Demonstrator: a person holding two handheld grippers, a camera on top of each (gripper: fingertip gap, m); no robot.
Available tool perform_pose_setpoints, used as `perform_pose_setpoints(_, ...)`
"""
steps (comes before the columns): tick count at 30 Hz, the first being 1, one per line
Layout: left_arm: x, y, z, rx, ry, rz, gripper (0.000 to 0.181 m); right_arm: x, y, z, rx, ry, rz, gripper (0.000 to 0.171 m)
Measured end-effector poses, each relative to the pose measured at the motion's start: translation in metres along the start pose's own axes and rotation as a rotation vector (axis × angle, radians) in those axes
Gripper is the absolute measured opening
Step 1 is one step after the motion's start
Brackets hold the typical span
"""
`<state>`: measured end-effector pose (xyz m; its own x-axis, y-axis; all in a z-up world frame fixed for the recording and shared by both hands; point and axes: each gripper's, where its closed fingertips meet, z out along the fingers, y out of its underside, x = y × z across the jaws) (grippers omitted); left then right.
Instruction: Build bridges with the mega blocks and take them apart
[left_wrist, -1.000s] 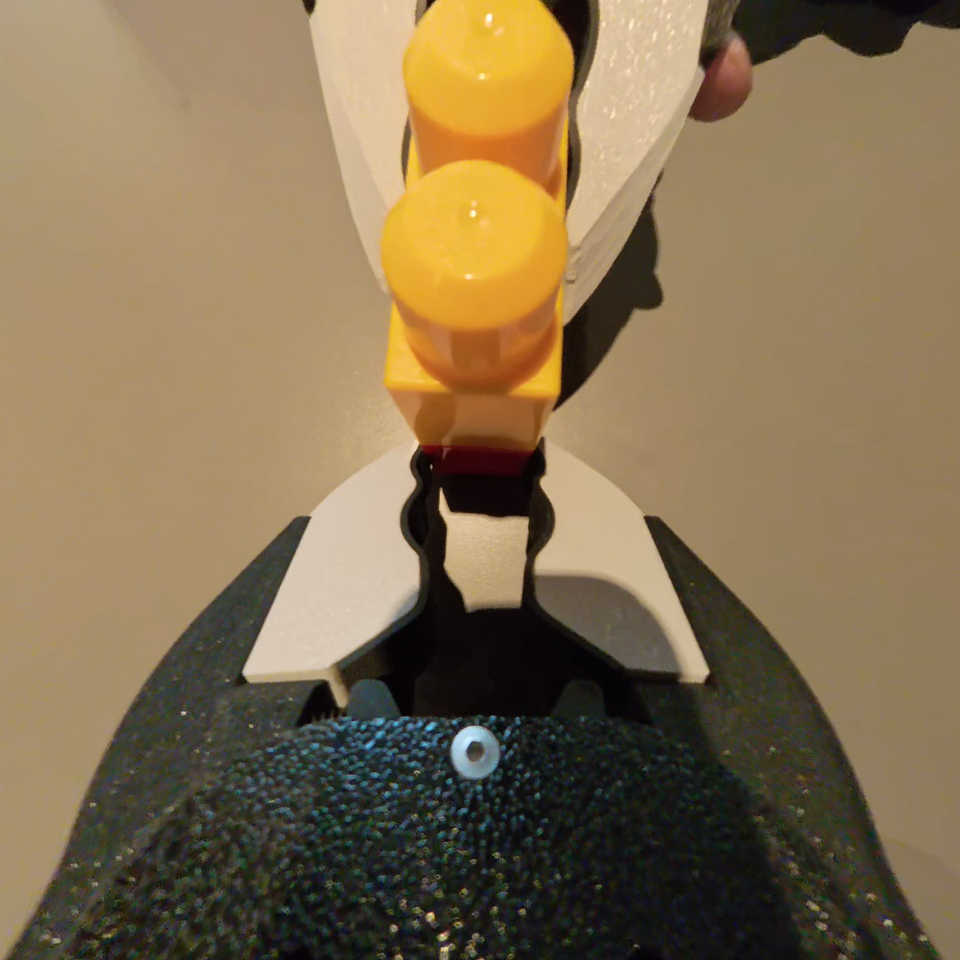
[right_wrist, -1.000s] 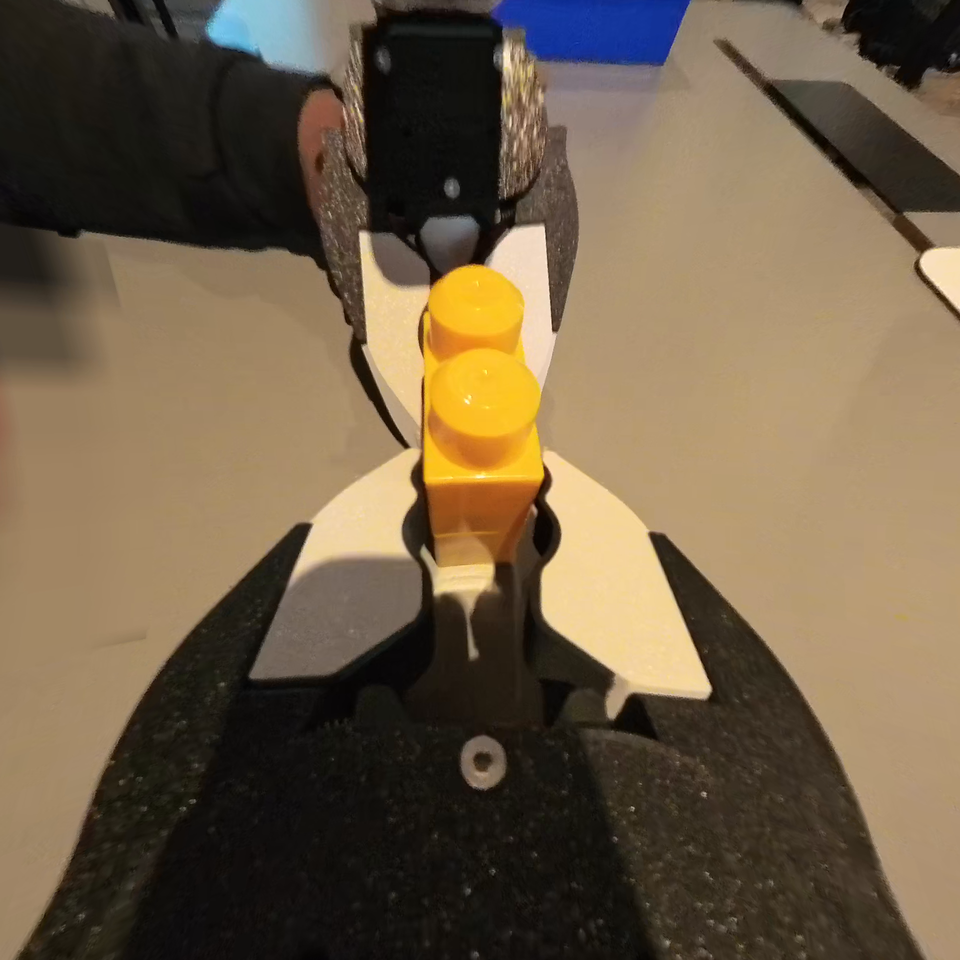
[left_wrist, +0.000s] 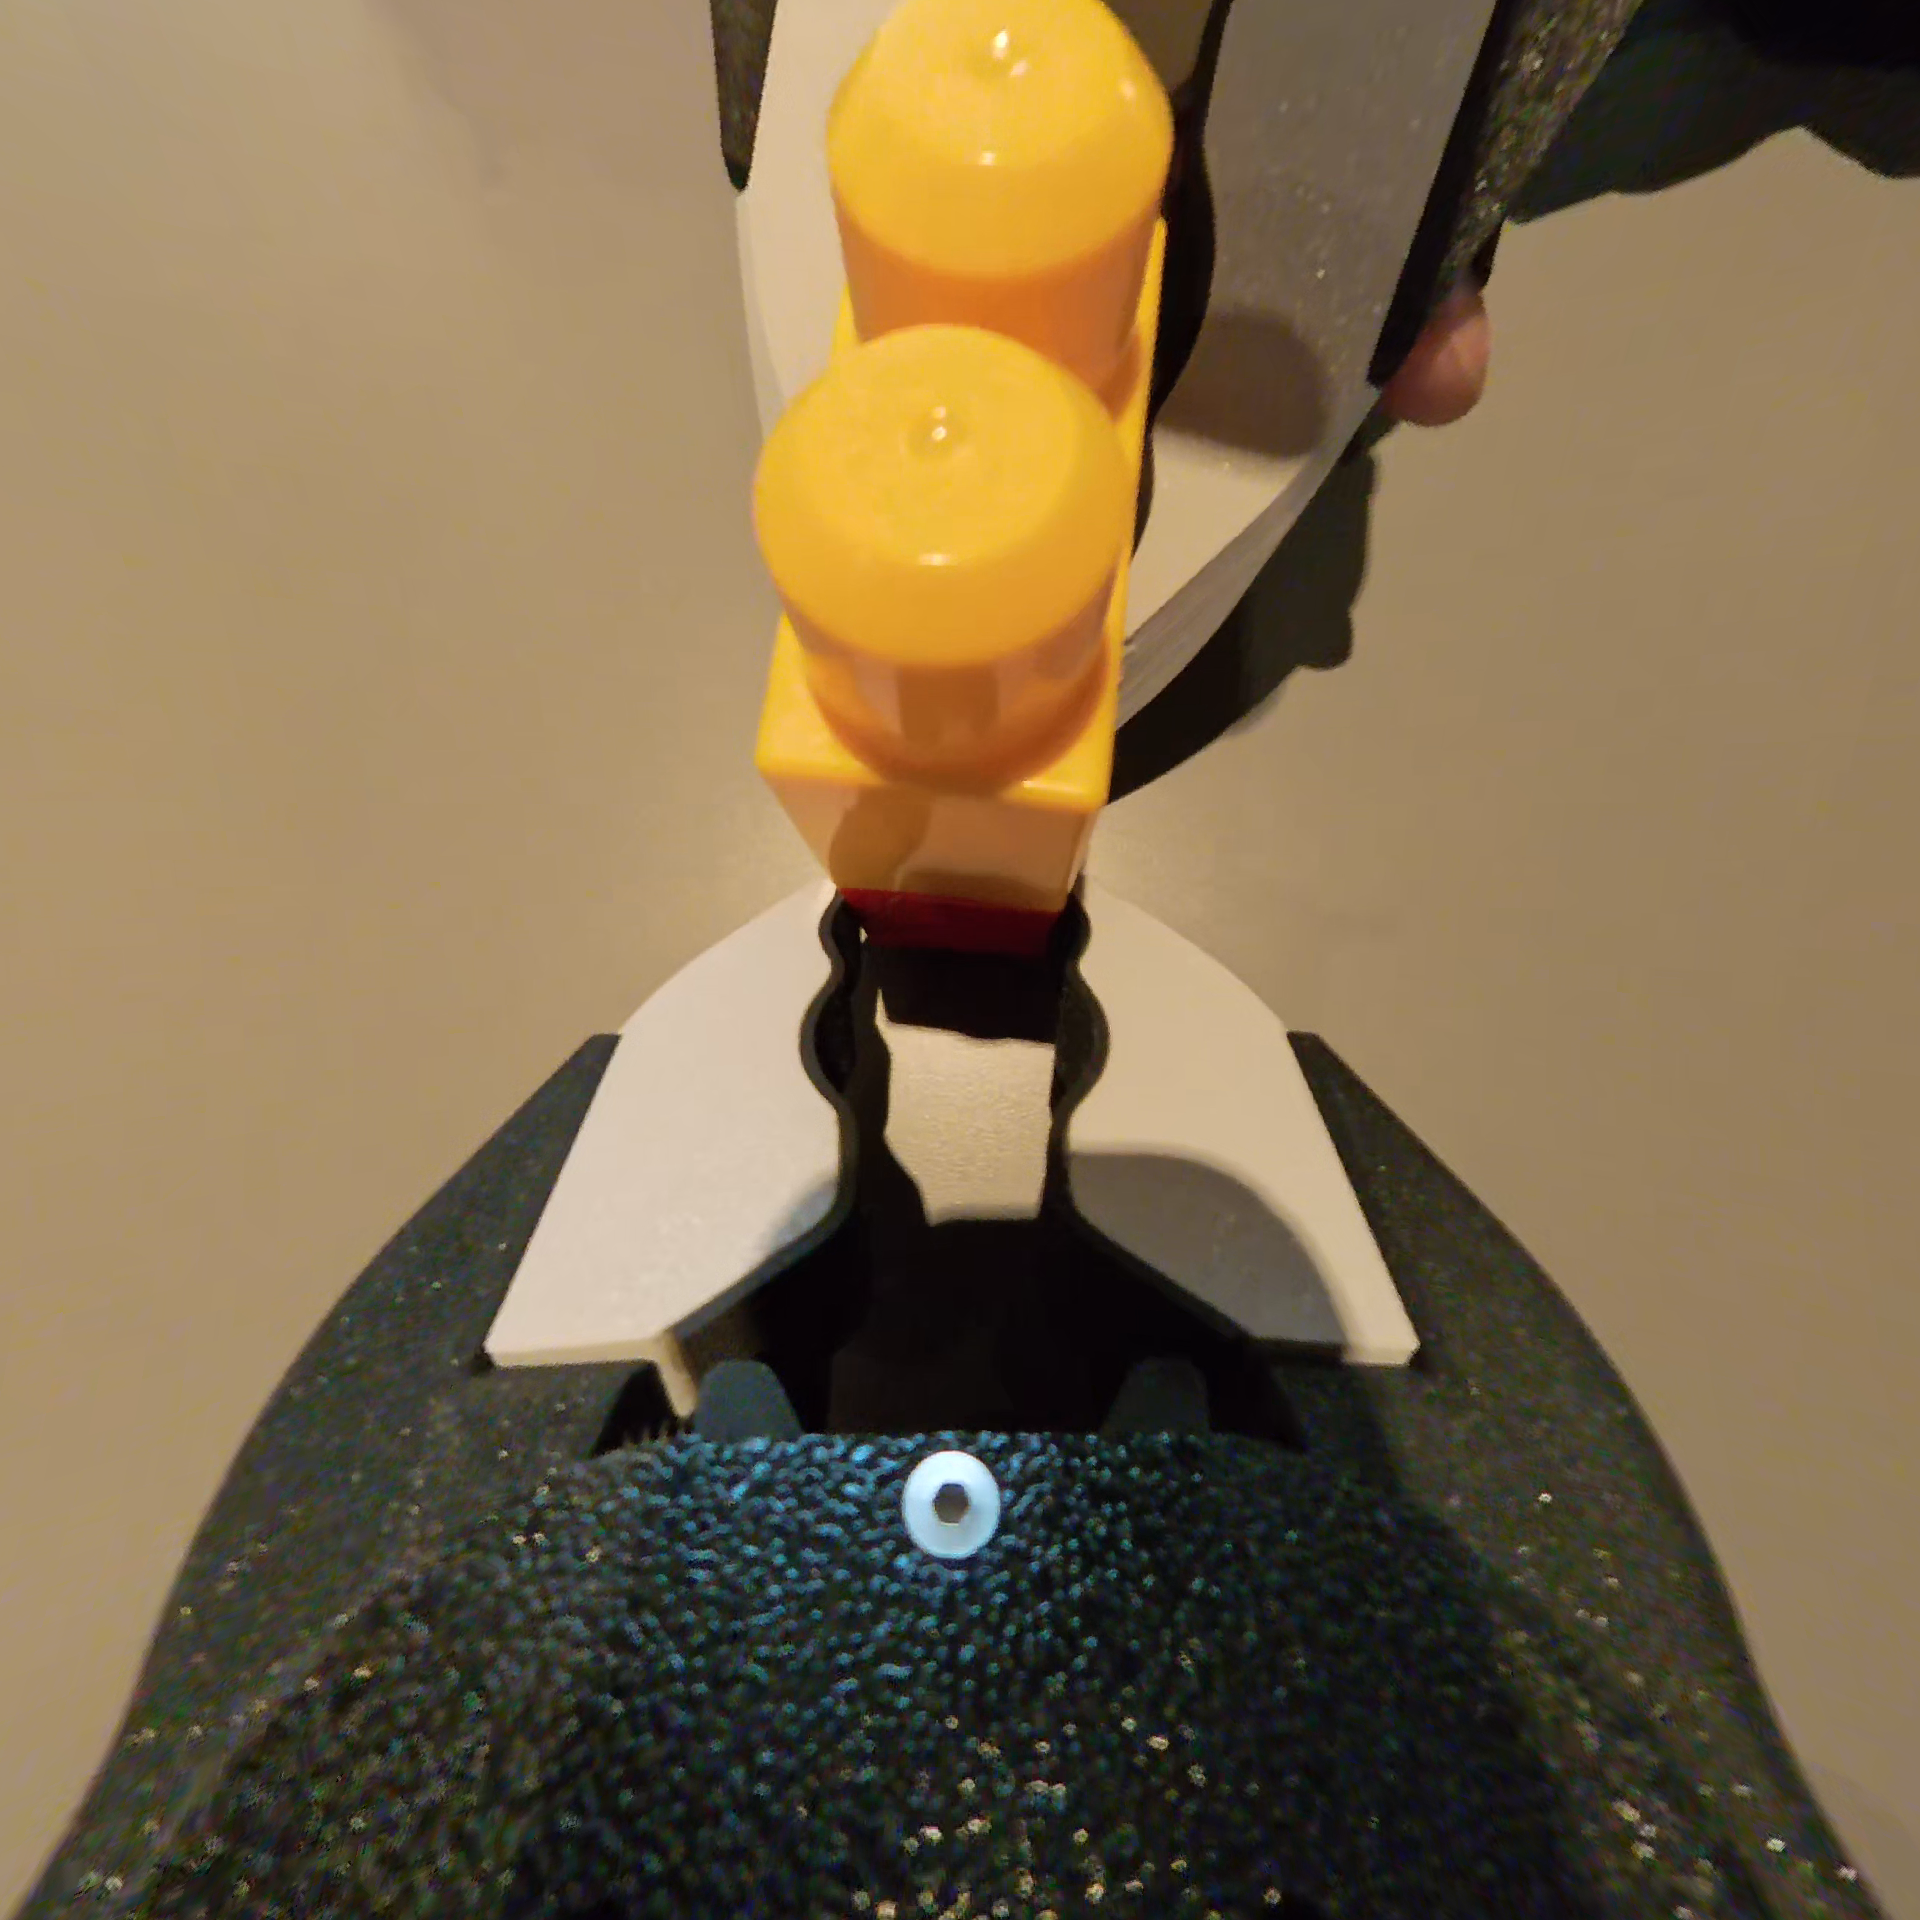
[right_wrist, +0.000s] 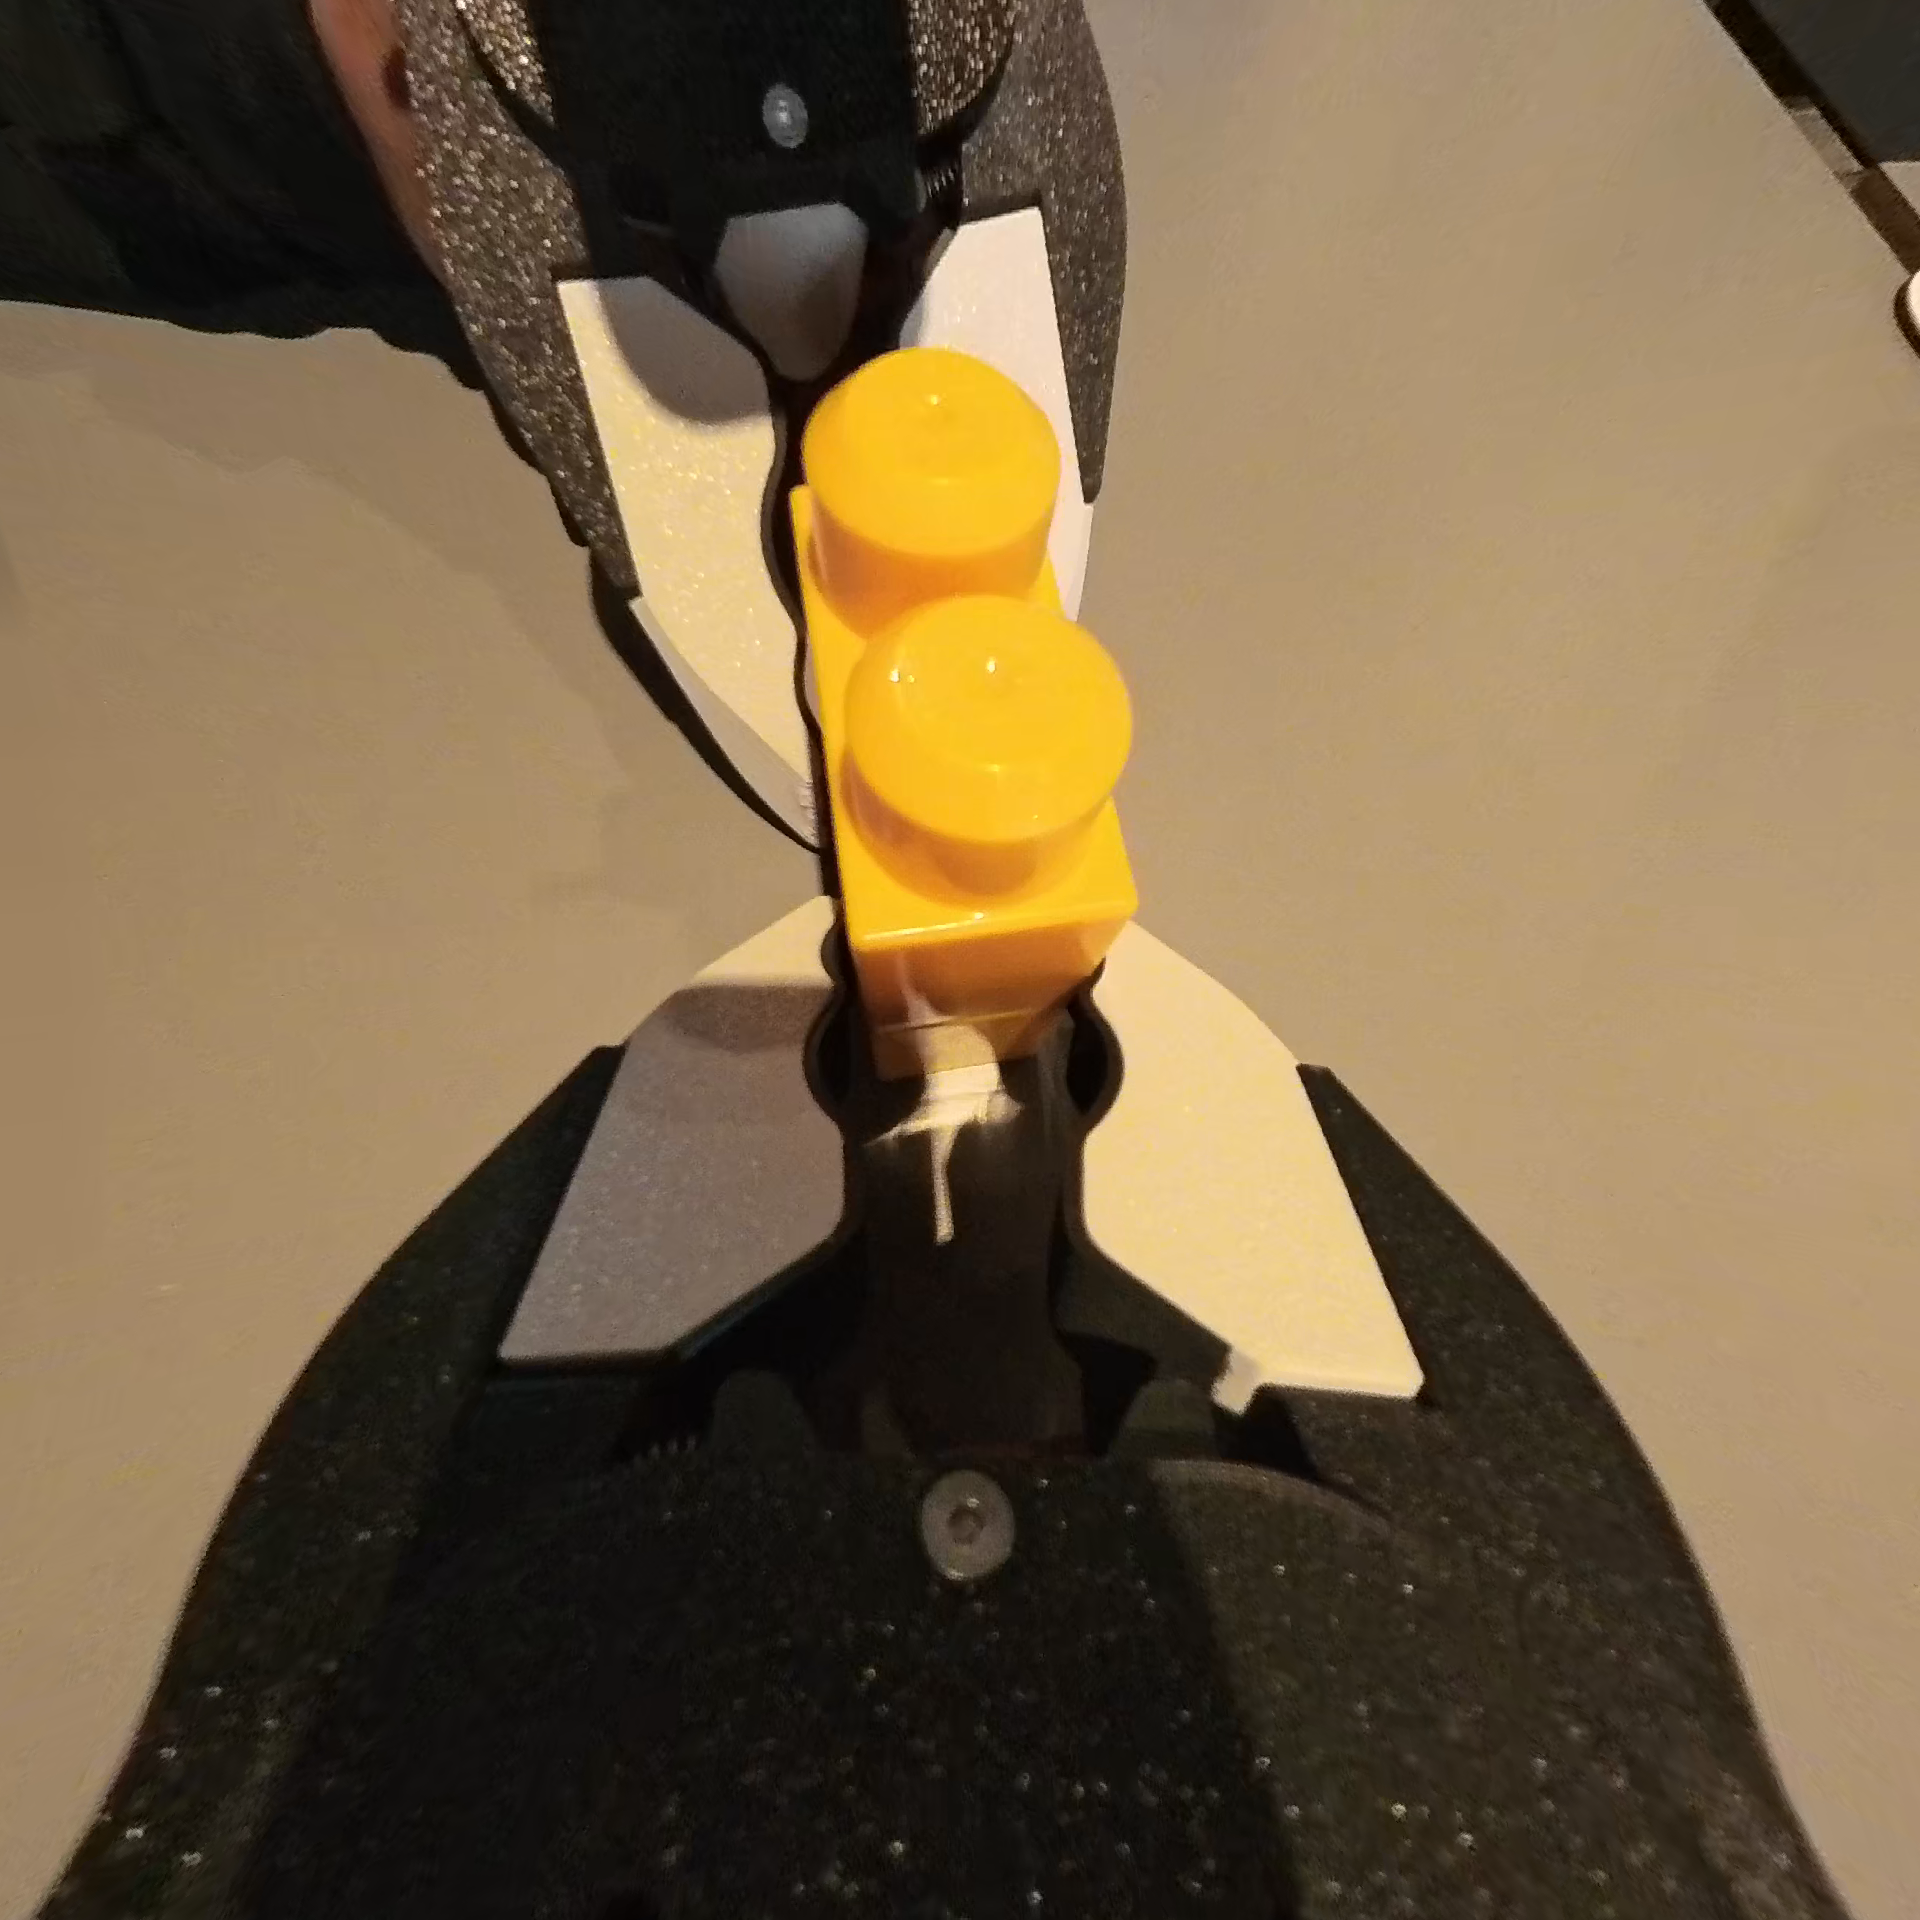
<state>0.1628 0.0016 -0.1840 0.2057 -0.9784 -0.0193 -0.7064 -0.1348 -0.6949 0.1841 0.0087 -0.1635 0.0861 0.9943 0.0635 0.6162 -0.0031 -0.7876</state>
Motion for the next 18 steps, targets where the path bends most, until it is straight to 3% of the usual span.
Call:
perform_pose_setpoints(14,0.0013,0.0003,-0.0004,-0.002,0.038,-0.006,0.036,-0.0017,0.0018,0.0009,-0.007,-0.024,0.011,0.04)
perform_pose_setpoints(16,0.0042,0.0011,-0.0017,-0.011,0.062,-0.005,0.04,-0.0032,0.0072,0.004,-0.052,-0.025,-0.003,0.066)
perform_pose_setpoints(18,0.0052,0.0035,-0.0043,-0.014,0.078,-0.003,0.049,-0.0054,0.0068,0.0032,-0.047,-0.032,-0.019,0.076)
